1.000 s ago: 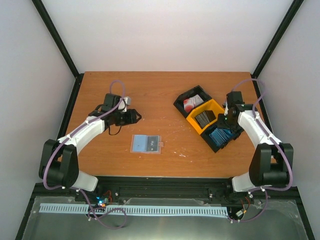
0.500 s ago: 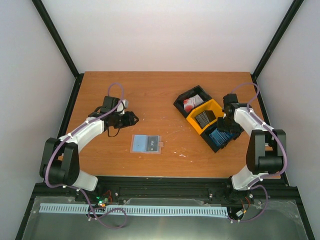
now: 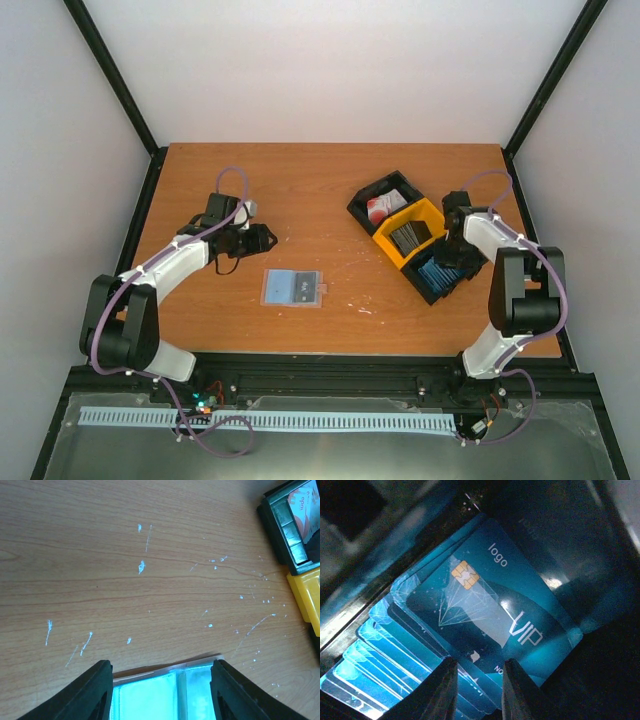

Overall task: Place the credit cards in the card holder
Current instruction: Pick up the credit card from the storage box.

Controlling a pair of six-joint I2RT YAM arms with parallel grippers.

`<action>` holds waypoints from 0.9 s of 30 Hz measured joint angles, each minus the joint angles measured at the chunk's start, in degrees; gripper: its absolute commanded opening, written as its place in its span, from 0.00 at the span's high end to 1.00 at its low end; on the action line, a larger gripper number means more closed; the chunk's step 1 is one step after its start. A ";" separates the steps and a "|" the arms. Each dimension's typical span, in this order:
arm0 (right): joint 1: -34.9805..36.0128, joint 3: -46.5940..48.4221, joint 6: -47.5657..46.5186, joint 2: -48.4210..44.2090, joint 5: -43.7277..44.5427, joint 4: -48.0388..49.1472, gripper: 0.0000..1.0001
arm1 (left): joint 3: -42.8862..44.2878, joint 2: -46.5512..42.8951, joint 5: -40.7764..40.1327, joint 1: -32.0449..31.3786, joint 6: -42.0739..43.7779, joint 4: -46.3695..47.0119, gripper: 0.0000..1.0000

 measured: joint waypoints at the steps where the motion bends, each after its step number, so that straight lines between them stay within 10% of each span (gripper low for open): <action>1: 0.00 0.02 0.07 0.11 0.20 -0.04 0.75 | -0.02 0.00 0.00 0.00 0.02 0.00 0.45; 27: -2.56 2.25 0.96 0.63 -6.19 0.39 0.62 | -0.39 0.00 -0.02 0.00 0.02 0.44 0.45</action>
